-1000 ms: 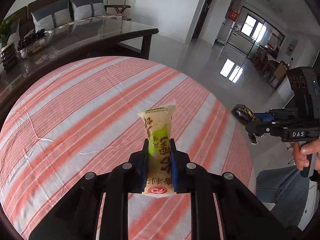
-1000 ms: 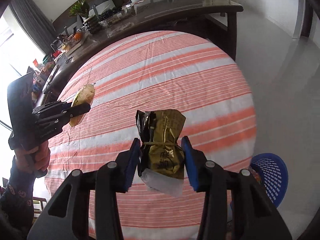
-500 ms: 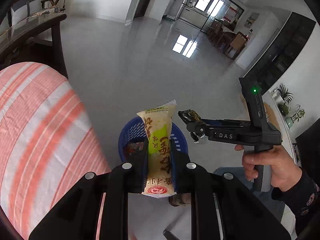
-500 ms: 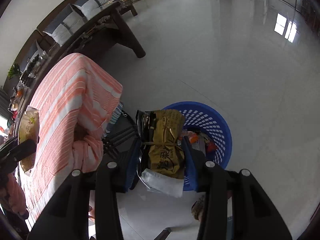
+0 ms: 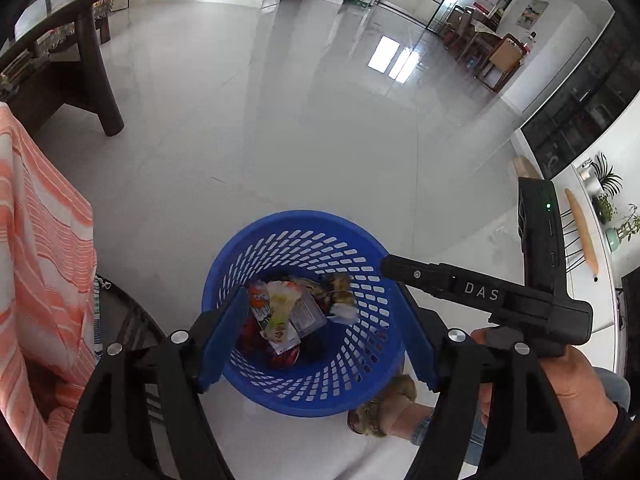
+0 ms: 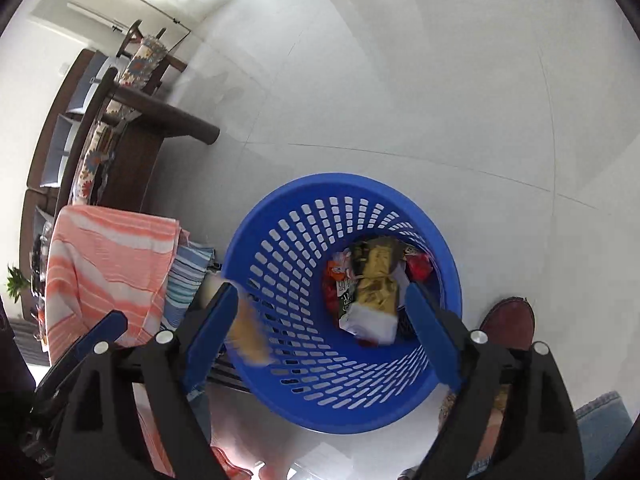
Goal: Collect trash
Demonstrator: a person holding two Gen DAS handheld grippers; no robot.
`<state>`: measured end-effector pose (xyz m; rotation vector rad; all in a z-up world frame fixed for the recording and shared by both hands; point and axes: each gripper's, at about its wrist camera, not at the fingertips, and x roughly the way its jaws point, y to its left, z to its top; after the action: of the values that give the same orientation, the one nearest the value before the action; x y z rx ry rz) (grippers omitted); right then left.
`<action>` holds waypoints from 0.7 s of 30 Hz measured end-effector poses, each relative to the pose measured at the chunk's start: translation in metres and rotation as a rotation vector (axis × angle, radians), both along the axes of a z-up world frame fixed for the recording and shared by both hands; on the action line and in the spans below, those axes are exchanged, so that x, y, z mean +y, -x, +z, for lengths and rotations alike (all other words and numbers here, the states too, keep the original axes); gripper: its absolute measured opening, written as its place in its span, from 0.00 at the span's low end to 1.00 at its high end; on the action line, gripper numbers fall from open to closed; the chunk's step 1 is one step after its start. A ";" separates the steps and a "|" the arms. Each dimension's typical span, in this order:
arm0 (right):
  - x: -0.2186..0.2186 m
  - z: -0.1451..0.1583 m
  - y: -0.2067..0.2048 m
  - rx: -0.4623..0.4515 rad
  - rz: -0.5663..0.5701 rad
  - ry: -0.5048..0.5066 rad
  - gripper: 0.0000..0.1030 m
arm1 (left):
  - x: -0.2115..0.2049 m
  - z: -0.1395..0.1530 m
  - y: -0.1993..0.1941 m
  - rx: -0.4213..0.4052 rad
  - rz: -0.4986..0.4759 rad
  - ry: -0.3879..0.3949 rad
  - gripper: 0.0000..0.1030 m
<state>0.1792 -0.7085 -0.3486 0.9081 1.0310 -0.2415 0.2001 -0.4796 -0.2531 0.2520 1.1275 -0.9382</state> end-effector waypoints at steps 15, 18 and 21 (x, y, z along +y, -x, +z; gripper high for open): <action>0.069 0.170 0.125 -0.255 0.012 0.512 0.96 | 0.114 0.136 0.137 -0.532 0.080 0.145 0.95; 0.096 0.203 0.174 -0.351 -0.120 0.643 0.96 | 0.125 0.140 0.152 -0.510 0.108 0.128 0.95; 0.102 0.197 0.188 -0.221 -0.145 0.631 0.96 | 0.130 0.140 0.157 -0.462 0.113 0.108 0.95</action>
<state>-0.0090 -0.6063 -0.1517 0.4201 0.6219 -0.5404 0.0428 -0.3498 -0.1134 0.2954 0.6569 -0.7858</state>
